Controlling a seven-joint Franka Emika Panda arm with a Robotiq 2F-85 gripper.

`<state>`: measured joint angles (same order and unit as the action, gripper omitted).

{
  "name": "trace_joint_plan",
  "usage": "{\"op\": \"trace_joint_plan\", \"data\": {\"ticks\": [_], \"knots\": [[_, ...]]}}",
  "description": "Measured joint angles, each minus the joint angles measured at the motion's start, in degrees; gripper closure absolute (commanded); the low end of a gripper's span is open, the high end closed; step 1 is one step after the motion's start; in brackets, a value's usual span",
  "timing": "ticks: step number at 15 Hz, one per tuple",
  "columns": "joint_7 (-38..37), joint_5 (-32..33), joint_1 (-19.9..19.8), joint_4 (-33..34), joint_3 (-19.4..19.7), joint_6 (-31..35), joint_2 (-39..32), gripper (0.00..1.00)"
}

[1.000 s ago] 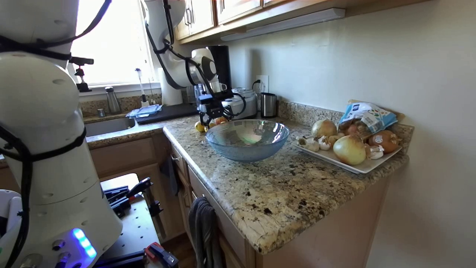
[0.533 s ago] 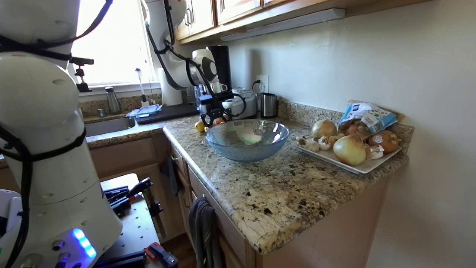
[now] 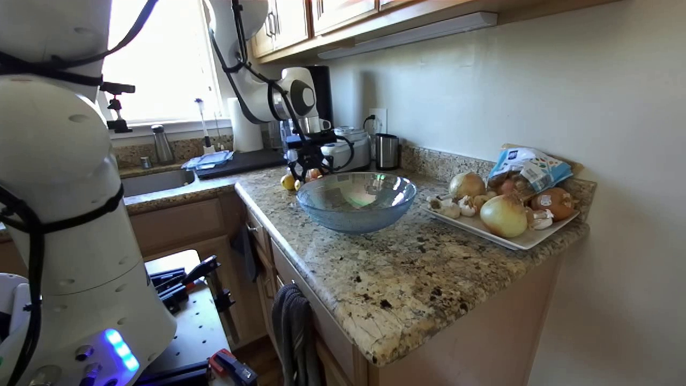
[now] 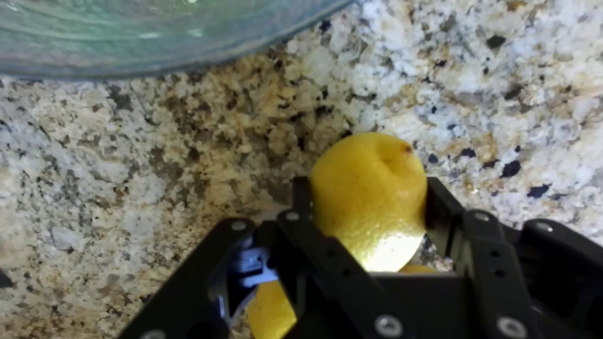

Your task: Put the lemons and the apple inside the glass bowl

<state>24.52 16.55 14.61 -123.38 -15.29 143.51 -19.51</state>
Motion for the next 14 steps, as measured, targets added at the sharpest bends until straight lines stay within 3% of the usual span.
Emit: {"op": "trace_joint_plan", "data": {"ticks": [7,14], "knots": [[4.6,-9.9,-3.2,-5.0,-2.2,-1.3,9.7,0.66],[5.0,-12.2,-3.8,-9.5,0.7,-8.0,24.1,0.66]]}}
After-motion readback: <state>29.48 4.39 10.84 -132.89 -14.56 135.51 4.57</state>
